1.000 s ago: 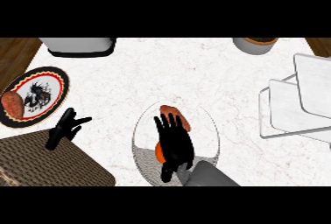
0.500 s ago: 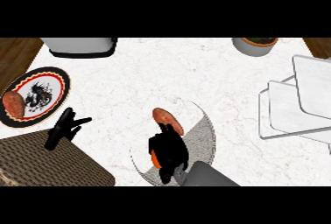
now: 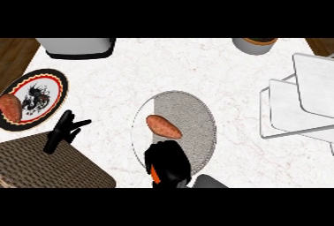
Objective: Pick the squash from the placemat and place it in the tiered shelf
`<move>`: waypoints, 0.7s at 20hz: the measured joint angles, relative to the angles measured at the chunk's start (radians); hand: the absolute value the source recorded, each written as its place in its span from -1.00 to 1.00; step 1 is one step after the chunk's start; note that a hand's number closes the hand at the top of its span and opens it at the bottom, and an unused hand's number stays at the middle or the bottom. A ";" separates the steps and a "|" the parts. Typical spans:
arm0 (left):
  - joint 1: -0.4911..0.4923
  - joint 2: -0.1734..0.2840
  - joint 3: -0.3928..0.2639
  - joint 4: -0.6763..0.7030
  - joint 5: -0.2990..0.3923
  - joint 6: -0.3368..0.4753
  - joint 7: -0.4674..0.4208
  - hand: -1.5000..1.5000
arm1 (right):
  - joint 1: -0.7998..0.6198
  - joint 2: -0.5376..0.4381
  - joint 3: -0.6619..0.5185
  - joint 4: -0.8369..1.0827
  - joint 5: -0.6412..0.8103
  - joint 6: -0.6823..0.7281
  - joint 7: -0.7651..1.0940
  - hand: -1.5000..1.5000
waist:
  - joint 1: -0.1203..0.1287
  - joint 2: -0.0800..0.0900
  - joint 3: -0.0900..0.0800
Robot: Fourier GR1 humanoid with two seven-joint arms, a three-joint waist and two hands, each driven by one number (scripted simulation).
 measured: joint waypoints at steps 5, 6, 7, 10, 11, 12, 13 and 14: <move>0.043 0.009 0.030 -0.017 0.019 -0.006 0.007 0.00 | 0.132 -0.158 -0.144 -0.178 -0.022 -0.097 0.059 1.00 | -0.044 -0.006 -0.004; 0.051 0.010 0.035 -0.024 0.021 -0.006 0.010 0.00 | 0.158 -0.191 -0.172 -0.225 -0.022 -0.118 0.067 1.00 | -0.048 -0.007 -0.006; 0.057 0.011 0.042 -0.024 0.023 -0.006 0.011 0.00 | 0.185 -0.227 -0.192 -0.281 -0.019 -0.133 0.074 1.00 | -0.054 -0.009 -0.006; 0.071 0.010 0.050 -0.040 0.021 -0.007 0.014 0.00 | 0.253 -0.314 -0.247 -0.466 0.004 -0.167 0.117 1.00 | -0.063 -0.012 -0.009; 0.073 0.010 0.051 -0.047 0.019 -0.008 0.017 0.00 | 0.275 -0.344 -0.267 -0.527 0.017 -0.174 0.134 1.00 | -0.063 -0.013 -0.011; 0.076 0.009 0.054 -0.051 0.019 -0.009 0.015 0.00 | 0.282 -0.367 -0.291 -0.590 0.027 -0.170 0.164 1.00 | -0.062 -0.013 -0.011; 0.076 0.008 0.057 -0.054 0.019 -0.007 0.020 0.00 | 0.294 -0.389 -0.313 -0.654 0.039 -0.170 0.189 1.00 | -0.064 -0.013 -0.012; 0.076 0.007 0.055 -0.055 0.012 -0.006 0.023 0.00 | 0.308 -0.413 -0.335 -0.717 0.051 -0.166 0.217 1.00 | -0.067 -0.013 -0.012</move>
